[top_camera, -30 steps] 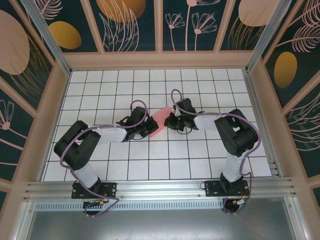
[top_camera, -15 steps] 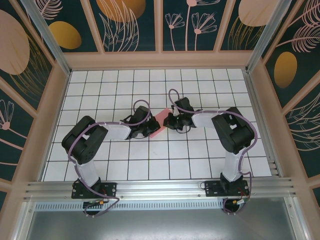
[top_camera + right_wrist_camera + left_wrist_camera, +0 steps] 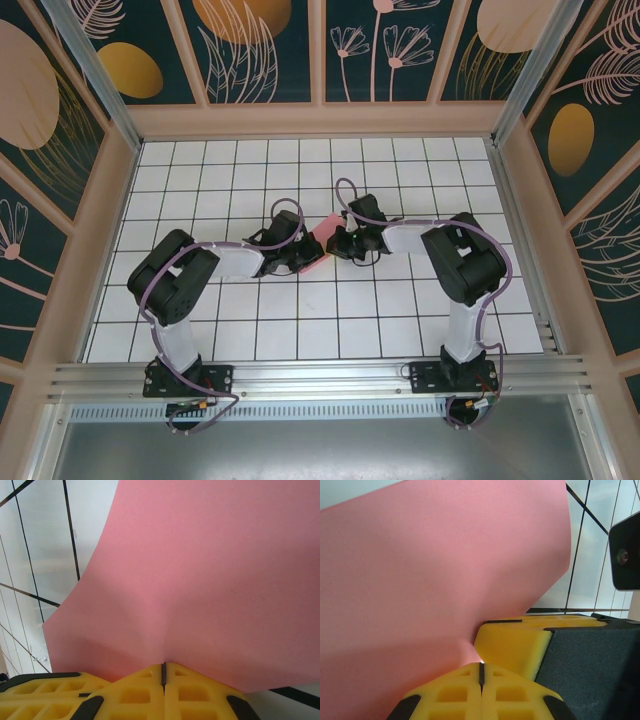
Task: Fold a paper plane with a square sheet of paper (pick it up from the middle)
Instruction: First fold in half a square sheet of paper at the center of the table.
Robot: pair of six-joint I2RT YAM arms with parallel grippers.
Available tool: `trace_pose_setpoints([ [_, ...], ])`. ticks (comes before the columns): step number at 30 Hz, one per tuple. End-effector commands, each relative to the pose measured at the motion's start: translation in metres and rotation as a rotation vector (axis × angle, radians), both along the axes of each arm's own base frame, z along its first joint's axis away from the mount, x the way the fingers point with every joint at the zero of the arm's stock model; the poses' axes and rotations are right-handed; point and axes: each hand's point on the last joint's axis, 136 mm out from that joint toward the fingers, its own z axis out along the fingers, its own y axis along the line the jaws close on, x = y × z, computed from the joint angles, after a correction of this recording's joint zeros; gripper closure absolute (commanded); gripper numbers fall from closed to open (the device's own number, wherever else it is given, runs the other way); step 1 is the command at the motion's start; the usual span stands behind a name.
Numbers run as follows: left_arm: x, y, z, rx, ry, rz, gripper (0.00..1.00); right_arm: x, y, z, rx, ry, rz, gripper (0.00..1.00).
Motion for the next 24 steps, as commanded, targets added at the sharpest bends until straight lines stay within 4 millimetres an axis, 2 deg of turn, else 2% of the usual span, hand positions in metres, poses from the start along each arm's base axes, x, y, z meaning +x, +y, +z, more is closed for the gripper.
trace_pose_setpoints([
  [1, -0.011, 0.003, -0.015, 0.038, 0.037, -0.027, 1.0, 0.0, -0.001, 0.0, -0.01, 0.009, 0.015, 1.0],
  [6, -0.014, 0.011, -0.029, 0.095, 0.074, -0.016, 1.0, -0.001, 0.0, 0.001, -0.003, 0.01, 0.014, 1.0],
  [13, -0.016, 0.018, -0.035, 0.135, 0.084, -0.004, 1.0, 0.0, 0.0, 0.004, 0.0, -0.005, 0.015, 1.0],
  [14, -0.017, 0.019, -0.036, 0.141, 0.087, -0.002, 1.0, 0.007, -0.008, 0.003, -0.005, -0.007, -0.008, 1.0],
  [20, -0.024, 0.031, -0.045, 0.201, 0.124, 0.011, 1.0, 0.018, -0.027, -0.005, -0.026, -0.018, -0.035, 1.0],
  [24, -0.031, 0.038, -0.052, 0.229, 0.149, 0.018, 1.0, 0.035, -0.048, -0.01, -0.04, -0.032, -0.078, 1.0],
])
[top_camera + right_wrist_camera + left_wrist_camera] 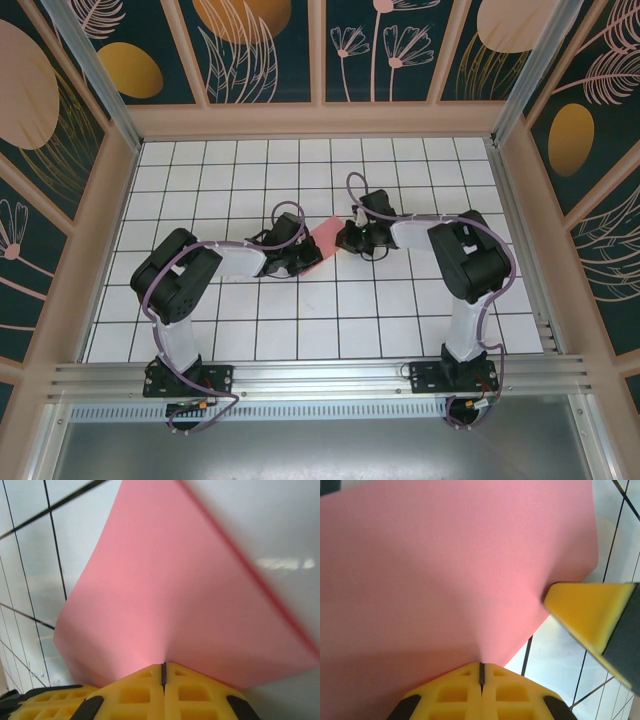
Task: Fold a paper plane with a square sheet of paper (pick it up from the middle)
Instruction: First fold in half a square sheet of paper at the center of the table.
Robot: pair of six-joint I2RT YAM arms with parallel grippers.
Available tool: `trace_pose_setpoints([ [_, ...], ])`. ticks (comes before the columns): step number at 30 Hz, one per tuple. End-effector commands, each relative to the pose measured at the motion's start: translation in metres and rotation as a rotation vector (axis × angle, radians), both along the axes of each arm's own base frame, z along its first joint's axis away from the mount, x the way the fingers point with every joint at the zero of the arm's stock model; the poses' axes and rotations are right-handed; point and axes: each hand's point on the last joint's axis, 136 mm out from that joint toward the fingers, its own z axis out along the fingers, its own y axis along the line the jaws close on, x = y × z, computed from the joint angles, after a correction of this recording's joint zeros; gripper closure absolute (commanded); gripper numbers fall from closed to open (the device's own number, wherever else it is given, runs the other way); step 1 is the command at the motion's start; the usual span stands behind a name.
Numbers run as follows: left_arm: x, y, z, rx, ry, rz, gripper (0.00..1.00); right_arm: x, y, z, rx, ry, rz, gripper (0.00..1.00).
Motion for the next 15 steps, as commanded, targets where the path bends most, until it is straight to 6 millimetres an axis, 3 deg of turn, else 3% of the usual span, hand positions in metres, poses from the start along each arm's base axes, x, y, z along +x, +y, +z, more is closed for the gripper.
trace_pose_setpoints([
  [1, -0.026, 0.031, -0.036, 0.155, 0.11, 0.014, 1.0, 0.015, -0.022, -0.011, -0.039, -0.011, -0.028, 1.0],
  [7, -0.026, 0.033, -0.036, 0.162, 0.106, 0.019, 1.0, 0.049, -0.054, -0.009, -0.073, -0.036, -0.106, 1.0],
  [11, -0.024, 0.032, -0.034, 0.162, 0.098, 0.022, 1.0, 0.056, -0.042, 0.028, -0.022, -0.113, -0.069, 1.0],
  [13, -0.022, 0.031, -0.033, 0.16, 0.095, 0.025, 1.0, 0.051, -0.034, 0.046, -0.001, -0.151, -0.05, 1.0],
  [15, -0.022, 0.032, -0.034, 0.162, 0.097, 0.026, 1.0, 0.038, -0.022, 0.051, 0.019, -0.153, -0.016, 1.0],
])
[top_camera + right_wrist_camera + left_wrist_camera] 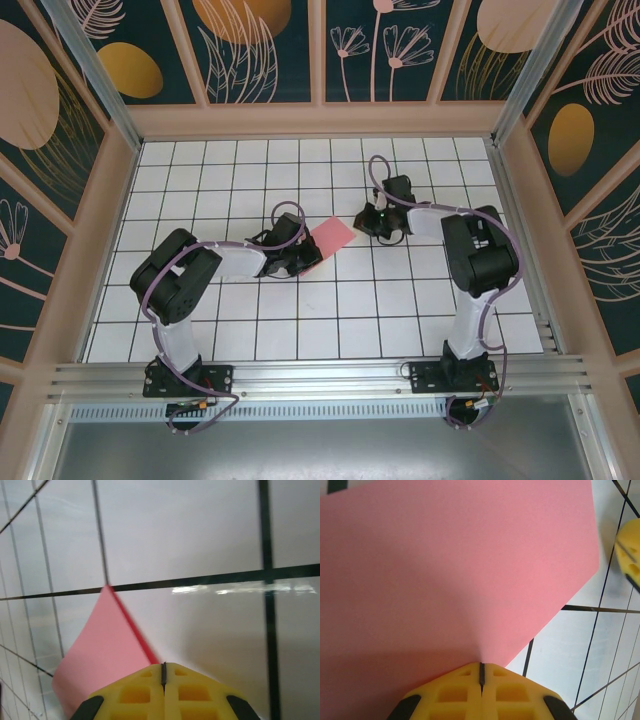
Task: Fold a paper plane with a square sheet of paper (pick it up from the middle)
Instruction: First fold in half a square sheet of paper at the center of the table.
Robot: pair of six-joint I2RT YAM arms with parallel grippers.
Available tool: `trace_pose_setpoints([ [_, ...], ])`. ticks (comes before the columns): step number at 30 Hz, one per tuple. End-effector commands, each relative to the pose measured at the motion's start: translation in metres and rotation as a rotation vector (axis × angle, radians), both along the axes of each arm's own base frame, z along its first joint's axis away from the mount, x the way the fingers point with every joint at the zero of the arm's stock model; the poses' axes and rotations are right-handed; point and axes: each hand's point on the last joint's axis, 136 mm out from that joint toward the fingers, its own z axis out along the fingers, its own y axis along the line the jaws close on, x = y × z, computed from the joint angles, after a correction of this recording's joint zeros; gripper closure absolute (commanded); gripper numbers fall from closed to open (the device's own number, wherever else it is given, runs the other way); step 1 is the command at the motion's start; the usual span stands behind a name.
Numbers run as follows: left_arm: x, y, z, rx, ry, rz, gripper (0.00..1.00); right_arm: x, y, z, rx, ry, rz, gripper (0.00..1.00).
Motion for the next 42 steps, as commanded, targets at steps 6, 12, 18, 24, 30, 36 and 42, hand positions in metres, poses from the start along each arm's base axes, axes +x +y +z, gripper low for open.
trace_pose_setpoints([
  [6, -0.021, 0.03, -0.035, 0.153, 0.1, 0.023, 1.0, -0.051, 0.061, 0.007, 0.078, 0.027, 0.184, 1.0],
  [12, -0.022, 0.03, -0.035, 0.148, 0.108, 0.03, 1.0, -0.056, 0.06, -0.021, 0.048, 0.086, 0.18, 1.0],
  [18, -0.022, 0.03, -0.033, 0.146, 0.108, 0.032, 1.0, -0.042, 0.025, -0.042, 0.033, 0.12, 0.105, 1.0],
  [24, -0.026, 0.035, -0.037, 0.15, 0.116, 0.044, 1.0, -0.006, -0.019, -0.039, -0.006, 0.067, -0.015, 1.0],
  [30, -0.023, 0.031, -0.032, 0.147, 0.098, 0.029, 1.0, 0.01, -0.018, 0.004, 0.028, -0.029, -0.019, 1.0],
  [36, -0.016, 0.025, -0.026, 0.132, 0.072, 0.016, 1.0, -0.02, 0.01, 0.016, 0.072, -0.019, 0.064, 1.0],
  [42, -0.007, 0.017, -0.013, 0.11, 0.024, -0.009, 1.0, -0.046, 0.047, -0.006, 0.095, 0.06, 0.16, 1.0],
])
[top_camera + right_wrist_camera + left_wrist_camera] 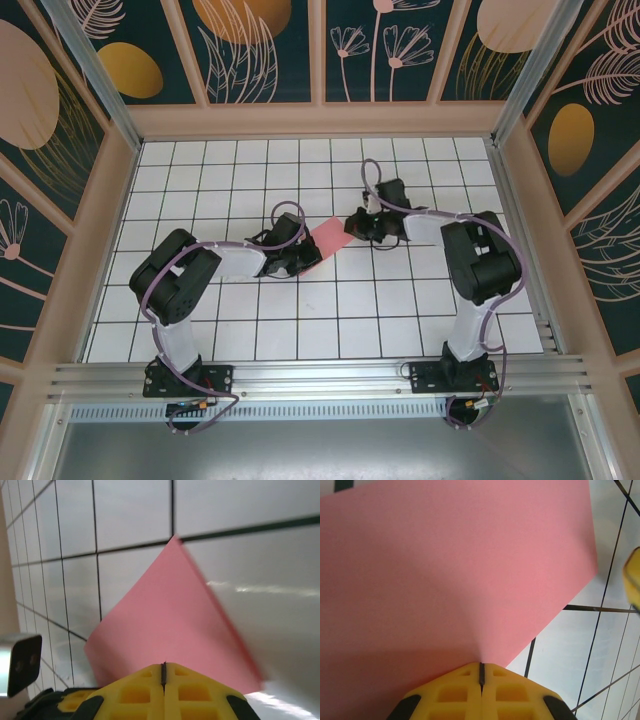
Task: Fold a paper plane with a square sheet of paper (pick it up from the middle)
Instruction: First fold in half a square sheet of paper at the center of the table.
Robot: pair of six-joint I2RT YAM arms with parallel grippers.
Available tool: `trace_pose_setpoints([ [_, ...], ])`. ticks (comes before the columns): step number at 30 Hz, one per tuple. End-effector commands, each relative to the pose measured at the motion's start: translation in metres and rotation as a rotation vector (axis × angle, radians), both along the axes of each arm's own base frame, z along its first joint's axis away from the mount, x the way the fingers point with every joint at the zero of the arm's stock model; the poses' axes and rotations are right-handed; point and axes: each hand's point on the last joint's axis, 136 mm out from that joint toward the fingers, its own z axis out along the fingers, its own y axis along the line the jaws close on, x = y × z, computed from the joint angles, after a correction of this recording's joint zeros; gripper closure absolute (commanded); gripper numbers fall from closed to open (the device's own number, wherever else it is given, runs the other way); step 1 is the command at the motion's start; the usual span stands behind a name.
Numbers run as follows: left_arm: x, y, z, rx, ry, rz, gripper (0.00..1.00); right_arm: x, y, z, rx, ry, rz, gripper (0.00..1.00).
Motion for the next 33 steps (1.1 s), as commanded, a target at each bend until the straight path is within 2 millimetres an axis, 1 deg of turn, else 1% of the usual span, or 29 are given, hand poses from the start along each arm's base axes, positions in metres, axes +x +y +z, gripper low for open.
trace_pose_setpoints([
  [1, -0.005, 0.013, -0.011, 0.094, 0.016, -0.011, 1.0, -0.017, 0.016, -0.019, 0.009, 0.069, 0.049, 1.0],
  [5, 0.007, 0.001, 0.01, 0.052, -0.058, -0.043, 1.0, -0.021, 0.013, -0.037, -0.017, 0.109, 0.045, 1.0],
  [8, 0.019, -0.011, 0.032, -0.004, -0.129, -0.059, 1.0, -0.024, 0.008, -0.049, -0.049, 0.134, 0.041, 1.0],
  [10, 0.024, -0.018, 0.041, -0.059, -0.156, -0.047, 1.0, -0.024, 0.005, -0.053, -0.07, 0.136, 0.032, 1.0],
  [12, 0.027, -0.023, 0.044, -0.109, -0.162, -0.027, 0.99, -0.025, 0.002, -0.056, -0.082, 0.137, 0.027, 1.0],
  [18, 0.035, -0.032, 0.033, -0.118, -0.141, -0.032, 0.98, -0.027, 0.001, -0.061, -0.09, 0.155, 0.021, 1.0],
  [20, 0.031, -0.032, 0.023, -0.097, -0.117, -0.047, 0.98, -0.027, -0.001, -0.063, -0.097, 0.158, 0.018, 1.0],
  [21, 0.033, -0.036, 0.025, -0.1, -0.116, -0.057, 0.99, -0.028, -0.001, -0.063, -0.1, 0.161, 0.017, 1.0],
  [24, 0.031, -0.038, 0.02, -0.094, -0.096, -0.08, 1.0, -0.028, -0.002, -0.065, -0.111, 0.167, 0.015, 1.0],
  [33, 0.019, -0.025, -0.007, -0.016, -0.037, -0.083, 1.0, -0.032, -0.008, -0.075, -0.146, 0.189, 0.006, 1.0],
])
